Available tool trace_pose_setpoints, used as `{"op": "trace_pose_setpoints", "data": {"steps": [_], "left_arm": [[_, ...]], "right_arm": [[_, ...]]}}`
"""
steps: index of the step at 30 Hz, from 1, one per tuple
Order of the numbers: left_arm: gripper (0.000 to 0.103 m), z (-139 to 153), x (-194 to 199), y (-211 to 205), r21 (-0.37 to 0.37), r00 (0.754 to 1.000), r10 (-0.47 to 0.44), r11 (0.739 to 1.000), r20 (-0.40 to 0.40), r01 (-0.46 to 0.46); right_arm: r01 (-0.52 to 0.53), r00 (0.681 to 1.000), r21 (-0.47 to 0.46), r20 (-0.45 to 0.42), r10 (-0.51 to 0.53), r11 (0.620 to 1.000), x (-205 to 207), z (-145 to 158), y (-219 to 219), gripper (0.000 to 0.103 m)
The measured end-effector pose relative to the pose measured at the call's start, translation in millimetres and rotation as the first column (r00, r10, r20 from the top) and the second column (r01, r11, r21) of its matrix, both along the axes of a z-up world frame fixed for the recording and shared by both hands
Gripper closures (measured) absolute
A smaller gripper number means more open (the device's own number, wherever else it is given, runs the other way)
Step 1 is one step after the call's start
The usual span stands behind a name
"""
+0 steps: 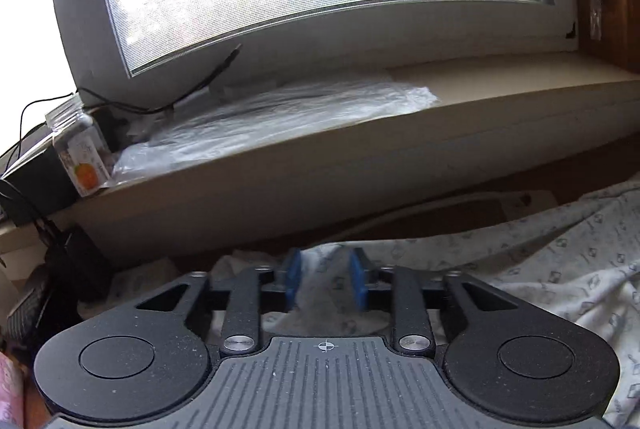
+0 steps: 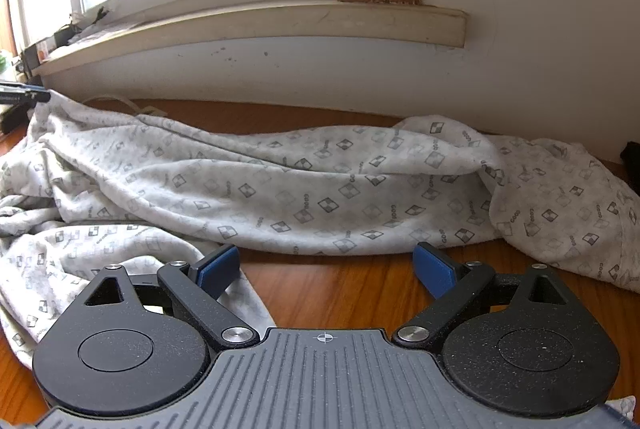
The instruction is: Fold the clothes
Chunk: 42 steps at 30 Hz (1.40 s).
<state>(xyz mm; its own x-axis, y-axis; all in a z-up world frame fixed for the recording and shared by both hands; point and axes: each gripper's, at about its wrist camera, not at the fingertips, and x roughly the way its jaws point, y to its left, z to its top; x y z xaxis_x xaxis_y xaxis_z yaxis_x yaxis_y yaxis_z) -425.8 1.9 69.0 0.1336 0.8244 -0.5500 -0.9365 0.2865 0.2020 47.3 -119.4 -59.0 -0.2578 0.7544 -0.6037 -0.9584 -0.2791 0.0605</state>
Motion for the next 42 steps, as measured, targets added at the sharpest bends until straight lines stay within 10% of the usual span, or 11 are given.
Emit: {"op": "trace_pose_setpoints", "data": {"steps": [16,29,31,34,42], "left_arm": [[0.045,-19.2,132.9,10.9,-0.099,0.921,-0.390,0.917,-0.011,0.387],[0.072,-29.5,158.6,19.0,-0.208,0.872,-0.484,0.862,-0.067,0.462],[0.072,-28.5,160.7,18.7,-0.200,0.871,-0.486,0.863,-0.075,0.465],[0.103,-25.8,160.6,19.6,-0.199,0.872,-0.483,0.864,-0.075,0.462],[0.103,13.4,125.7,7.0,0.063,0.952,-0.298,0.954,0.073,0.294]], "right_arm": [[0.000,1.000,-0.001,0.002,0.000,1.000,0.0,0.5,0.3,0.010],[-0.006,1.000,-0.002,-0.008,0.006,1.000,0.7,1.2,-0.4,0.009],[-0.006,1.000,-0.002,-0.009,0.006,1.000,0.8,1.3,-0.3,0.009],[-0.006,1.000,-0.003,-0.006,0.006,1.000,0.4,1.4,0.1,0.009],[-0.006,1.000,-0.003,-0.004,0.006,1.000,-0.2,1.1,-0.1,0.009]]}}
